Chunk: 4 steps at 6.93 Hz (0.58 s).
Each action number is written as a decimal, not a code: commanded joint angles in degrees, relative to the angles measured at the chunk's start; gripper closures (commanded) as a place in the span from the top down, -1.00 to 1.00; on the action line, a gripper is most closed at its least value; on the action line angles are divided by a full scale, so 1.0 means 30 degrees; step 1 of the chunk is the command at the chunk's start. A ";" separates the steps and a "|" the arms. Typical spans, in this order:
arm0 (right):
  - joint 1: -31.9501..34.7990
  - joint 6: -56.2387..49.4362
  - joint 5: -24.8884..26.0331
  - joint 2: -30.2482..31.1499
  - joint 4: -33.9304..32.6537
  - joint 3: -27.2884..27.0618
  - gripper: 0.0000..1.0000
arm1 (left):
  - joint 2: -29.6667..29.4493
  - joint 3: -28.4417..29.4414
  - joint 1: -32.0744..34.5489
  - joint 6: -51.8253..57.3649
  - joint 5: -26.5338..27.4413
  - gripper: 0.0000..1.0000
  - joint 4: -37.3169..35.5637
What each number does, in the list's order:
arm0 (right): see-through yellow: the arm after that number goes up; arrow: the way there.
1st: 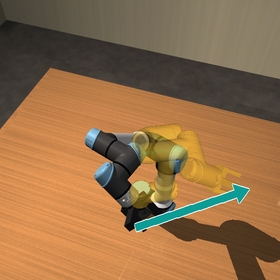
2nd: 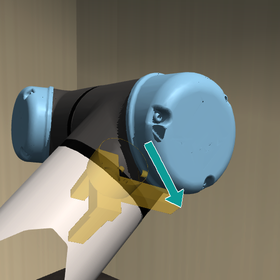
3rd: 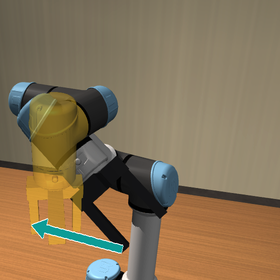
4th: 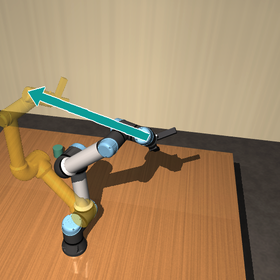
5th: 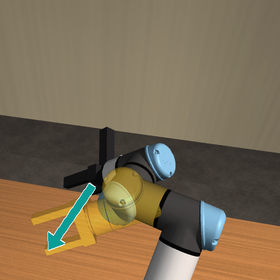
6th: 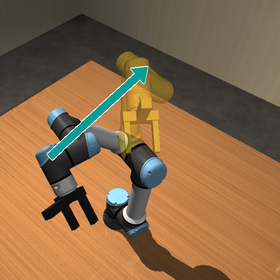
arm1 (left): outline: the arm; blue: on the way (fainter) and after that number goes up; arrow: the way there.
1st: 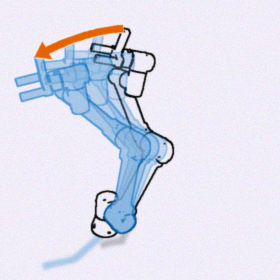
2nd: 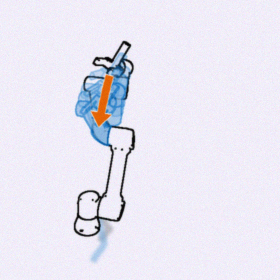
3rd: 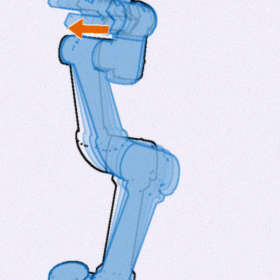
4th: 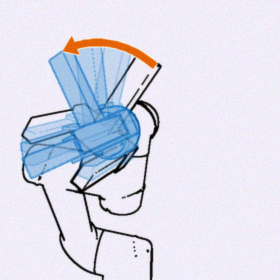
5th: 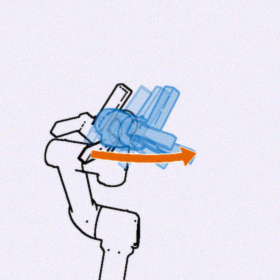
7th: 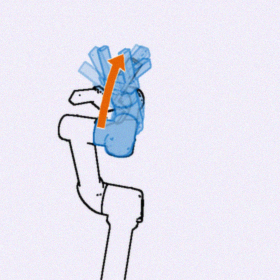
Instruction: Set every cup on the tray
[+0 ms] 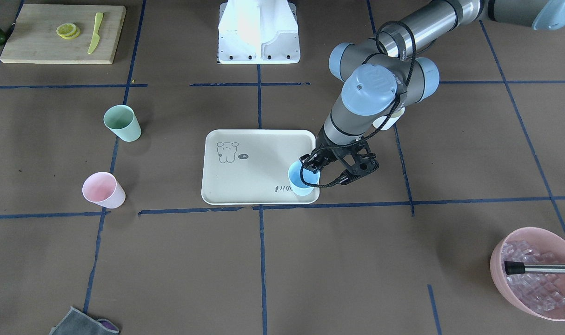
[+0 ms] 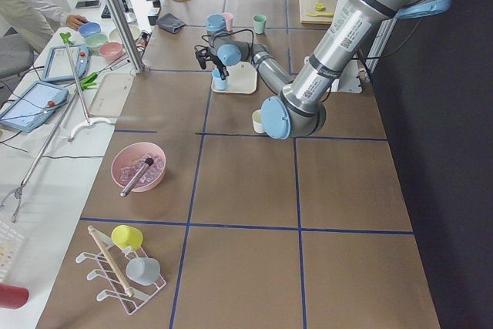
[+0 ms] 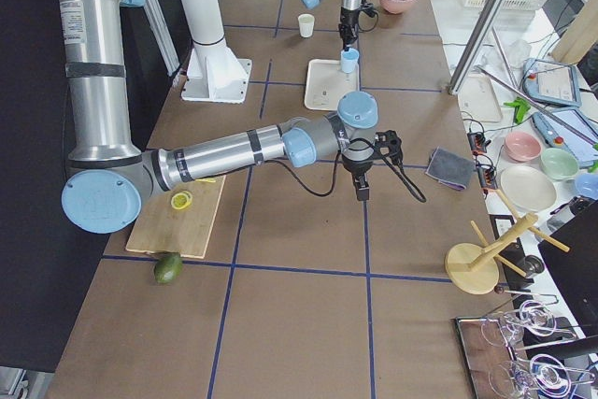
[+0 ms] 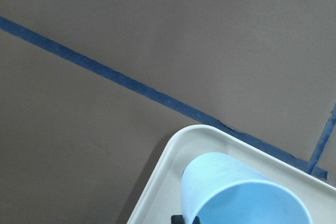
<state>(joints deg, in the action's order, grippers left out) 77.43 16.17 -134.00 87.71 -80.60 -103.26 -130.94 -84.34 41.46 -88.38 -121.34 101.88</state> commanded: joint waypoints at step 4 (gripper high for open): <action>-0.0348 0.2496 -0.0126 -0.0058 -0.0117 -0.1316 1.00 | 0.0777 -0.2520 0.1642 0.1934 -0.0157 0.98 -0.2978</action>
<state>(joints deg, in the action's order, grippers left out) 77.17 18.28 -134.30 87.68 -80.82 -105.03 -130.20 -88.20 44.02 -86.63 -121.65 97.76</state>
